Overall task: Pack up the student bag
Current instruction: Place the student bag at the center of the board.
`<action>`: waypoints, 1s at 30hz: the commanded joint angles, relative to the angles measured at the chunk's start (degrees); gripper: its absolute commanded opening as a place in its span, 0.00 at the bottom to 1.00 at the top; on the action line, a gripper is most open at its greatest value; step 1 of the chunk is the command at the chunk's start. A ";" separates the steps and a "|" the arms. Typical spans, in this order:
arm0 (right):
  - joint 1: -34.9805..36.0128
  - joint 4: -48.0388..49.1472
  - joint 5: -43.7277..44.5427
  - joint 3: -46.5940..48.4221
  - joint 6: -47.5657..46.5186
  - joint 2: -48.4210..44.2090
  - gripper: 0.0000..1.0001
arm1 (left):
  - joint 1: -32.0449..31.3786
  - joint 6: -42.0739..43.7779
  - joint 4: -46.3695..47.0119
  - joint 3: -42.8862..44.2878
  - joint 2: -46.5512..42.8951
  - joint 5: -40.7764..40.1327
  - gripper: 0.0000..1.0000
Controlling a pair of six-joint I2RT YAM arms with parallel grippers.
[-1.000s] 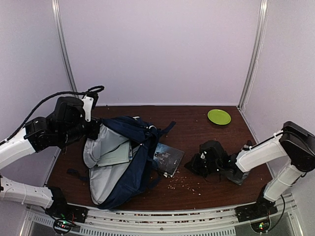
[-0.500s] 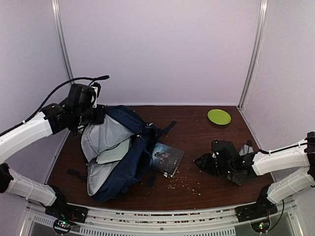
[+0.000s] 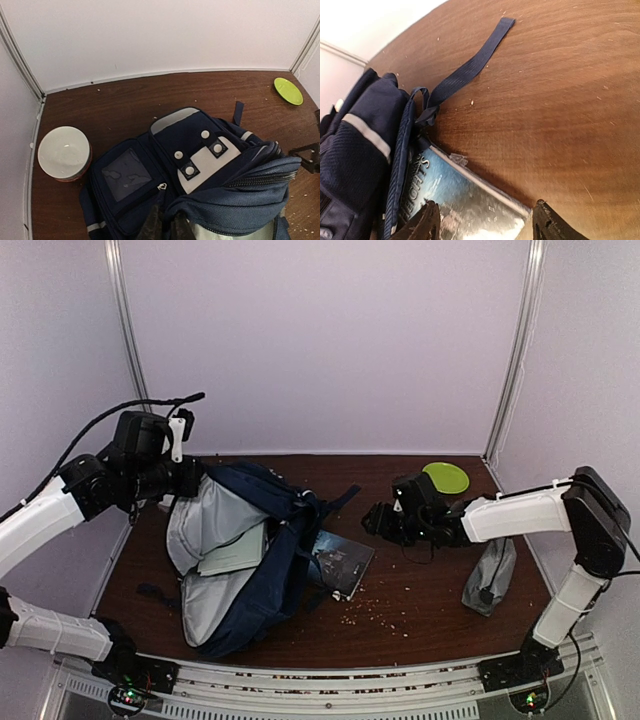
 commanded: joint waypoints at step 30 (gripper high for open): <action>-0.09 0.09 -12.05 0.01 -5.38 12.37 0.34 | -18.71 -12.76 -8.64 0.64 -1.39 -3.64 0.80</action>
